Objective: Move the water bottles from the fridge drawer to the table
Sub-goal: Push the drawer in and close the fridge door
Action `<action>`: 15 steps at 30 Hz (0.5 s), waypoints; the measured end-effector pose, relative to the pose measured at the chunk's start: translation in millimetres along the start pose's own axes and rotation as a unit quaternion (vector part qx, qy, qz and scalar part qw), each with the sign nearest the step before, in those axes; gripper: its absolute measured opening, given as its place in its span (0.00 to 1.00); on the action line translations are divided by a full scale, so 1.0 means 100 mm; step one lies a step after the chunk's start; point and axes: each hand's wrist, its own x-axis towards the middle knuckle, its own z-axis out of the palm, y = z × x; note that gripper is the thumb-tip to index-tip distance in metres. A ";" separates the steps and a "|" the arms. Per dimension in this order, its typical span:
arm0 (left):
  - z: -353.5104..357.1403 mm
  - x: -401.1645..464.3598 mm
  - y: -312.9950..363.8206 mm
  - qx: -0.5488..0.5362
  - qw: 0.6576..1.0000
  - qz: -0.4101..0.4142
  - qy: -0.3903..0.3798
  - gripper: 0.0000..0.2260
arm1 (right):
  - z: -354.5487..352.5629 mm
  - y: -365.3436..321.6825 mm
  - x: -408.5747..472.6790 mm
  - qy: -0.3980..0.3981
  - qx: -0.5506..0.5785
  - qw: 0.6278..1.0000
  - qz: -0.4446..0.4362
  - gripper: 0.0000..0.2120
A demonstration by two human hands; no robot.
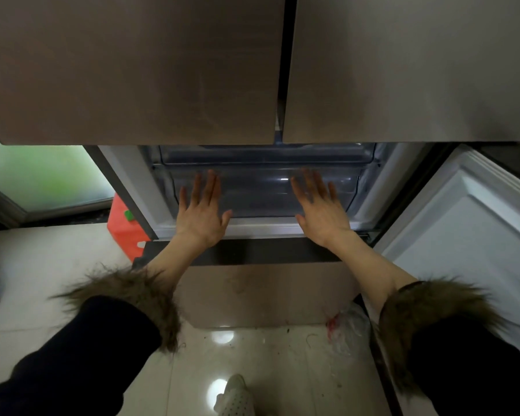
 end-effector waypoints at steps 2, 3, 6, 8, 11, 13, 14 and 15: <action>0.01 0.00 -0.02 0.005 1.000 0.005 0.001 0.33 | 0.03 0.01 -0.02 0.006 -0.004 1.000 -0.006 0.38; 0.01 0.00 -0.03 0.008 1.000 0.008 0.003 0.33 | 0.04 0.02 -0.03 0.007 -0.006 1.000 -0.005 0.38; 0.02 0.01 -0.07 0.008 1.000 0.017 -0.002 0.34 | 0.06 0.01 -0.04 0.000 -0.016 1.000 0.011 0.38; -0.01 0.01 -0.07 0.004 1.000 0.025 -0.009 0.34 | 0.04 -0.03 -0.03 -0.007 -0.019 1.000 0.018 0.38; -0.10 -0.03 -0.04 -0.002 0.999 0.038 -0.019 0.34 | -0.04 -0.08 -0.06 -0.021 -0.013 0.999 0.027 0.37; -0.16 -0.10 -0.02 -0.007 0.999 0.042 -0.010 0.33 | -0.11 -0.09 -0.13 -0.019 -0.002 0.999 0.036 0.35; -0.18 -0.15 -0.01 -0.012 0.999 0.044 0.002 0.33 | -0.14 -0.10 -0.19 -0.013 0.000 0.999 0.037 0.35; -0.21 -0.22 -0.01 -0.017 0.999 0.047 0.017 0.33 | -0.18 -0.11 -0.26 -0.005 0.003 0.999 0.038 0.35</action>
